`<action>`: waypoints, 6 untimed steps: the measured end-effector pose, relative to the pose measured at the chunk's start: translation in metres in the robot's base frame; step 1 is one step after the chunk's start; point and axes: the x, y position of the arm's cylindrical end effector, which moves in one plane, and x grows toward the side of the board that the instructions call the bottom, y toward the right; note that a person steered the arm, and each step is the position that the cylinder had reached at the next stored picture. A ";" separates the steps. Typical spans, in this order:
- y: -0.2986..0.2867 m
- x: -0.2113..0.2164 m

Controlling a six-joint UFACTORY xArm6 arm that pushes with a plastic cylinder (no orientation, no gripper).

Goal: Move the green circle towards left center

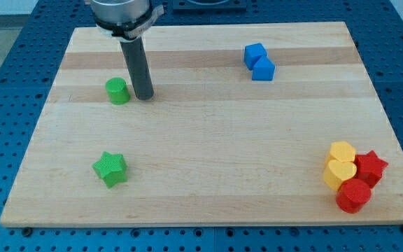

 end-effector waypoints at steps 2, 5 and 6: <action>-0.009 -0.001; -0.051 -0.031; -0.055 -0.041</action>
